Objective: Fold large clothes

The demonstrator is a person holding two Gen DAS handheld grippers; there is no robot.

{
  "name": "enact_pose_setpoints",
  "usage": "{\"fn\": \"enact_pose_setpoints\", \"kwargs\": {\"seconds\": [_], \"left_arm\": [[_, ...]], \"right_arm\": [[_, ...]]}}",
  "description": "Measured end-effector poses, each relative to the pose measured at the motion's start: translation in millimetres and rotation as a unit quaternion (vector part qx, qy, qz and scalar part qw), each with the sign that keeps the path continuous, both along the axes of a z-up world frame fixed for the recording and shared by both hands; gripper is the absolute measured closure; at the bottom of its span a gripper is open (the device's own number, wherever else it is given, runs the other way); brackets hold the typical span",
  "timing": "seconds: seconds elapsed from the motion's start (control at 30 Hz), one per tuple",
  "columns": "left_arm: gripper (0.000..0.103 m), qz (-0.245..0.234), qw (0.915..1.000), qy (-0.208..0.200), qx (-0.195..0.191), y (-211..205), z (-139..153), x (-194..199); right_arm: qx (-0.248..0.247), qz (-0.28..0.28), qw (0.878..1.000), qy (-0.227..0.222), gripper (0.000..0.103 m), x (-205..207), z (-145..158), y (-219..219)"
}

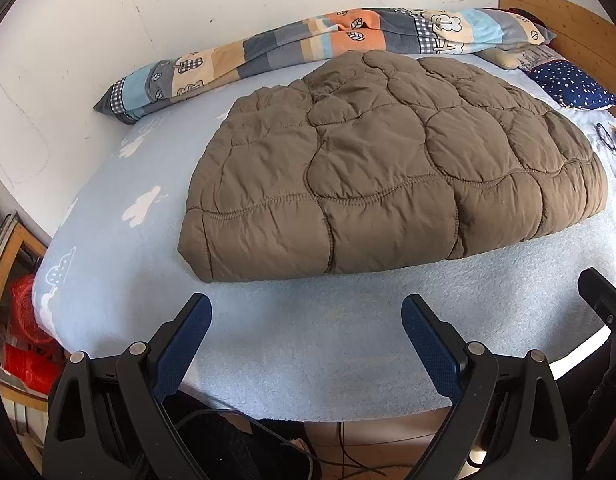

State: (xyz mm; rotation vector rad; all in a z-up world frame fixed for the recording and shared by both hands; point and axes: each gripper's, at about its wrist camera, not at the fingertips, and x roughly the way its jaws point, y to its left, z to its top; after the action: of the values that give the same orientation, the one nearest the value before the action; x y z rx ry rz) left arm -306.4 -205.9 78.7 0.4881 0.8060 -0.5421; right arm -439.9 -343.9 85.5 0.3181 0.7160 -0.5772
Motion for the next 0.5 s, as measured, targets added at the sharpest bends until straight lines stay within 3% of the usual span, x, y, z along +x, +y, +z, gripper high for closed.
{"fn": "enact_pose_setpoints", "kwargs": {"seconds": [0.5], "left_arm": [[0.007,0.003,1.0,0.002,0.003,0.0,-1.2,2.0]], "right_arm": [[0.0,0.001,1.0,0.002,0.01,-0.8,-0.1,-0.2]]}}
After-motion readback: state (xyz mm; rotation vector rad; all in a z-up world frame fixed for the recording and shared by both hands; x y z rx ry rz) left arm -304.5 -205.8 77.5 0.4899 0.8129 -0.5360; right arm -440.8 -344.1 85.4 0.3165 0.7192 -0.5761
